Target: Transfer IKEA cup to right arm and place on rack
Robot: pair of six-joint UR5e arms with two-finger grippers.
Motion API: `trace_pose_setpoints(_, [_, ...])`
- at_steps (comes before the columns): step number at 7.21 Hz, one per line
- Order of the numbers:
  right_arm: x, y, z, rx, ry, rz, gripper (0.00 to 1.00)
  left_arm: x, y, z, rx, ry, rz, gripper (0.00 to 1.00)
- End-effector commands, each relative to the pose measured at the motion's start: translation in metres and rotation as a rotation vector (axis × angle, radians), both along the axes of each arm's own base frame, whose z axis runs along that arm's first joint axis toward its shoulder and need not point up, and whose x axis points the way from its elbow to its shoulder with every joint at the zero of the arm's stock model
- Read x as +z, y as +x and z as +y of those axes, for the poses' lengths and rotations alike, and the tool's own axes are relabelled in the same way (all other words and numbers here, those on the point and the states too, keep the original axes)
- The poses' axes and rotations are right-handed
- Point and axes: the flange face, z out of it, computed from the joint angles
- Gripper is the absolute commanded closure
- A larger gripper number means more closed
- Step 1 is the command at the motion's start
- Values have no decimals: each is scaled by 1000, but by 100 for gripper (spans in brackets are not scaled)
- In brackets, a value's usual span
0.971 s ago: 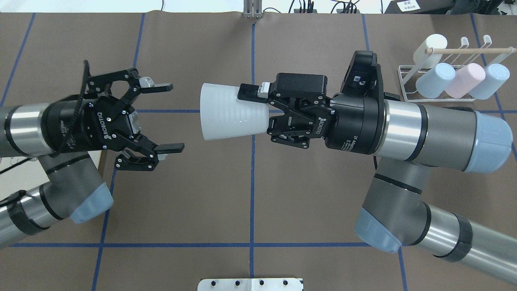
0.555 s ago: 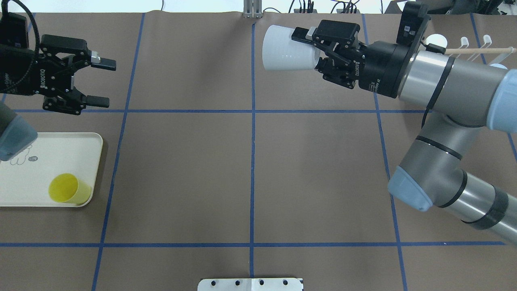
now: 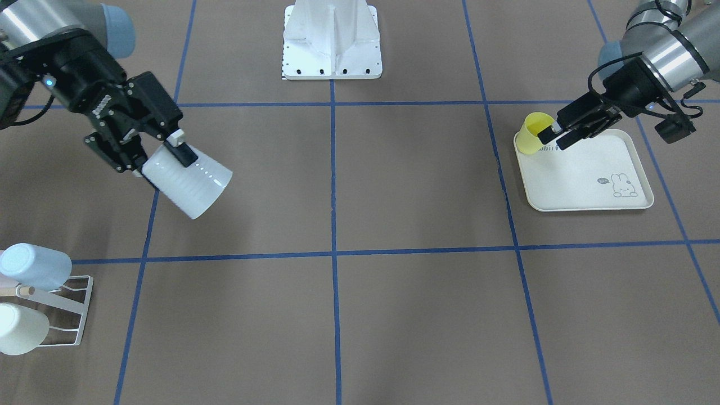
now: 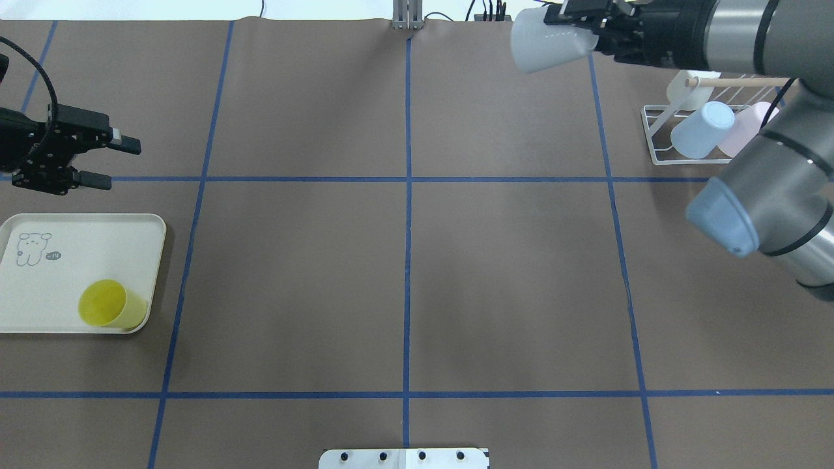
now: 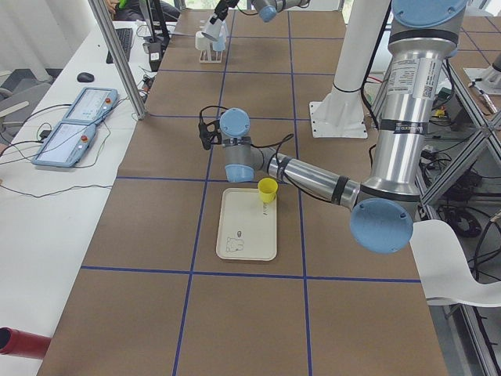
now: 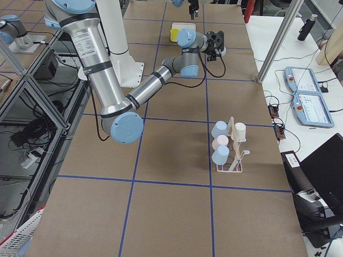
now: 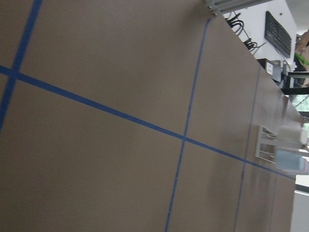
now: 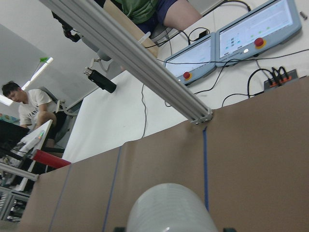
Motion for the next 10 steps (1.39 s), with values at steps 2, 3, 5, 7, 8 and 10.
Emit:
trace_pose_setpoints(2, [67, 68, -68, -34, -25, 354, 72, 53, -24, -17, -23, 70, -240, 0])
trace_pose_setpoints(3, [98, 103, -107, -68, -51, 392, 72, 76, -31, -15, -21, 131, -352, 0])
trace_pose_setpoints(5, [158, 170, -187, -143, -128, 416, 72, 76, -30, -12, 26, 88, -521, 1])
trace_pose_setpoints(7, [221, 191, -204, -228, -102, 525, 72, 34, -38, 6, 82, 105, -651, 1])
trace_pose_setpoints(8, [230, 189, -205, -282, -116, 567, 72, 26, -38, 10, 82, 98, -653, 1])
trace_pose_setpoints(10, [253, 185, -204, -385, -122, 633, 72, 21, -34, 11, 68, 78, -638, 0])
